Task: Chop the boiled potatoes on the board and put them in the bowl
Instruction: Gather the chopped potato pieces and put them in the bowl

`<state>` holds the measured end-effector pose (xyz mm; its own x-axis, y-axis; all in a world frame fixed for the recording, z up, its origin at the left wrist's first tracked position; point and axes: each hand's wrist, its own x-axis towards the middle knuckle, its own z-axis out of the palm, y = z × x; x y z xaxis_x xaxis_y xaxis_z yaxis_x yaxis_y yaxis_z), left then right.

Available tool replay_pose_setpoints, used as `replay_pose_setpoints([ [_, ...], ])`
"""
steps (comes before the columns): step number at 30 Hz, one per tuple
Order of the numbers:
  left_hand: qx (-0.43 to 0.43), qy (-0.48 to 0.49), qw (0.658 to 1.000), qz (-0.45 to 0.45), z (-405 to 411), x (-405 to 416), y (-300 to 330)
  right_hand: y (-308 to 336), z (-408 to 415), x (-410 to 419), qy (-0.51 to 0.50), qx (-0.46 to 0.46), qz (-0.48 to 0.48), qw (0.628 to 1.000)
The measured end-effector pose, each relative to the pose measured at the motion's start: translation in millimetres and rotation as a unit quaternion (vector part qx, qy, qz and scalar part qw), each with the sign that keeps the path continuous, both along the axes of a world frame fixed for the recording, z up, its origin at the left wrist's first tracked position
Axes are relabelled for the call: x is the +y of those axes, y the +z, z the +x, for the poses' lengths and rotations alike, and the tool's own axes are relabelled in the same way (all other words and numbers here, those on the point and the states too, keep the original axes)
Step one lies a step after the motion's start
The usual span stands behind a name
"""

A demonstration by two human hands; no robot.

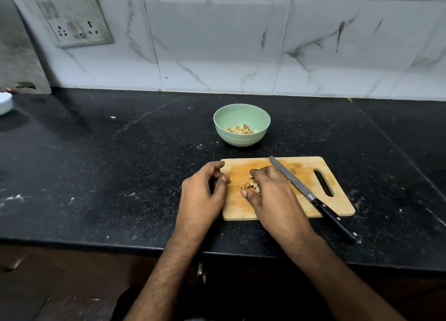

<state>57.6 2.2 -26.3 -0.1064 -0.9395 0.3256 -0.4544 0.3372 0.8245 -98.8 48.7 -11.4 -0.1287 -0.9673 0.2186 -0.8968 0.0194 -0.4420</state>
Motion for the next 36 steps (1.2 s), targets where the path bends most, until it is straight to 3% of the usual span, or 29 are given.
replay_pose_setpoints([
  [7, -0.01, -0.001, 1.0, -0.012, 5, -7, 2, 0, 6, -11, 0.049, 0.024, 0.0, 0.998],
  [12, -0.016, 0.003, 1.0, -0.012, 5, -11, 2, 7, -4, -12, 0.028, -0.014, -0.013, 0.999],
  [15, -0.017, 0.002, 1.0, -0.012, 4, -14, 3, 9, -6, -16, 0.082, -0.026, 0.019, 0.996],
  [18, -0.014, 0.004, 1.0, -0.011, 4, -16, 4, 3, -4, -15, 0.146, 0.01, 0.061, 0.987],
  [24, -0.024, 0.0, 1.0, -0.005, 1, -18, 3, 13, -24, -3, 0.171, 0.133, 0.113, 0.97],
  [30, -0.04, -0.02, 0.999, -0.02, -13, -14, 2, 15, -22, -15, 0.155, 0.188, 0.082, 0.966],
  [33, -0.046, -0.023, 0.998, -0.027, -15, -12, 4, 20, -21, -28, 0.13, 0.133, 0.096, 0.978],
  [36, -0.047, -0.02, 0.998, -0.028, -13, -11, 5, 22, -27, -31, 0.07, -0.02, 0.063, 0.995],
])
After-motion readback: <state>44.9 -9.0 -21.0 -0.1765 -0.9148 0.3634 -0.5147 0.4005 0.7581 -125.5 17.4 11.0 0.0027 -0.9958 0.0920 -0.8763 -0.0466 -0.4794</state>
